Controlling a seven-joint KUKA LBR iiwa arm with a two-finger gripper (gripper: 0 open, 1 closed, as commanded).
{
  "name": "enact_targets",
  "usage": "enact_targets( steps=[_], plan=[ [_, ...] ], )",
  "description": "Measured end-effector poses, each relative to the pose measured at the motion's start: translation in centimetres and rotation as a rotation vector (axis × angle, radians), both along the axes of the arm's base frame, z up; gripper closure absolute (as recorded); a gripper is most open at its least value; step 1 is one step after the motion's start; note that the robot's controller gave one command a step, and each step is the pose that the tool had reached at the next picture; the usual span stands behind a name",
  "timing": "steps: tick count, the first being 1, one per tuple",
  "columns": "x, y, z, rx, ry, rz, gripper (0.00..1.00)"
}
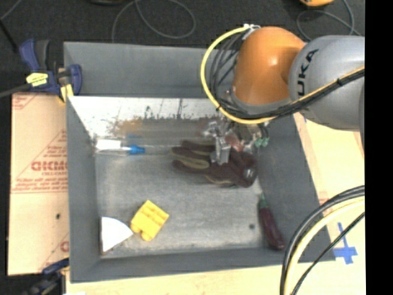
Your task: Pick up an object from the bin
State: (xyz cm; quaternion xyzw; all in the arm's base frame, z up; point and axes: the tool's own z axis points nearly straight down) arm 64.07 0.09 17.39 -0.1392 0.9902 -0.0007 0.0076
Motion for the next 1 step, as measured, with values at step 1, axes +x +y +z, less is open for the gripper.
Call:
enact_targets(
  steps=[1],
  plan=[
    [-0.35,-0.29,5.29,-0.001,0.003,0.004,1.00]
  ],
)
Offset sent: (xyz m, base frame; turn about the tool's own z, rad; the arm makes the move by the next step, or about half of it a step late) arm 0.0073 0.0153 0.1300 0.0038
